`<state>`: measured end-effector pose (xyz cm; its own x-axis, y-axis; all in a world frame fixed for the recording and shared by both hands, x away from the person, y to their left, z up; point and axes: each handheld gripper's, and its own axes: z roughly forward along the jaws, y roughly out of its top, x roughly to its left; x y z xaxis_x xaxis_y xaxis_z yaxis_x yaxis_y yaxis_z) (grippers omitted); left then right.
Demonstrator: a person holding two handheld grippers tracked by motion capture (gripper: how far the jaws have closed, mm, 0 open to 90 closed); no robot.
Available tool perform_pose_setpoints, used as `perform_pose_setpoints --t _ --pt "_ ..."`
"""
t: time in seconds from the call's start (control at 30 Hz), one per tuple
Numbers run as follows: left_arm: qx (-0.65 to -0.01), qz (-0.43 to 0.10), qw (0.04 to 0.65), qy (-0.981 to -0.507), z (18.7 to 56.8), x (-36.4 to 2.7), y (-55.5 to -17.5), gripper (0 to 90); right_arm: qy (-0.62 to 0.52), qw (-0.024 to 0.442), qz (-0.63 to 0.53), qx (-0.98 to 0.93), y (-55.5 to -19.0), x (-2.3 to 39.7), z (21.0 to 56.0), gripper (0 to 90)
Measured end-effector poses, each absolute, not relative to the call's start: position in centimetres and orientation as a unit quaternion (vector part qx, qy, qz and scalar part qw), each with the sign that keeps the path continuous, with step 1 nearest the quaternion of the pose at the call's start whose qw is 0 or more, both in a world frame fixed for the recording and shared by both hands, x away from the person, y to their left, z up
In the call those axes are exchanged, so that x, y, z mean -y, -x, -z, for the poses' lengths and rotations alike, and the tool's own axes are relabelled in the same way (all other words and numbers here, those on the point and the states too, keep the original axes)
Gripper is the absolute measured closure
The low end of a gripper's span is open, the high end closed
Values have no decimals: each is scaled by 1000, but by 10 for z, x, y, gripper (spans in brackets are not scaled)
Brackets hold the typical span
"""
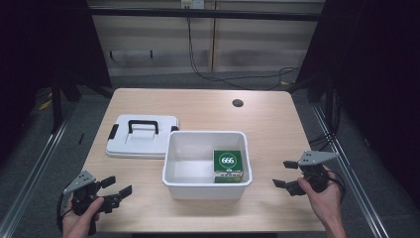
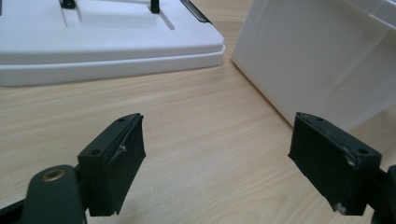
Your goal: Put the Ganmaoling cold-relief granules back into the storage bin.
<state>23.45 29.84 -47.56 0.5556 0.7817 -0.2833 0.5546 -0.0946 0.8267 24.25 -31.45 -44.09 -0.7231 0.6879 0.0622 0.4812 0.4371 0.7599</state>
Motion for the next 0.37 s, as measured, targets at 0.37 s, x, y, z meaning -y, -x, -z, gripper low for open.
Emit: perform_pose_setpoints --t 0.37 --pt "-454 -113 494 -733 476 -298 -233 176 -377 152 -381 -831 -239 322 463 158"
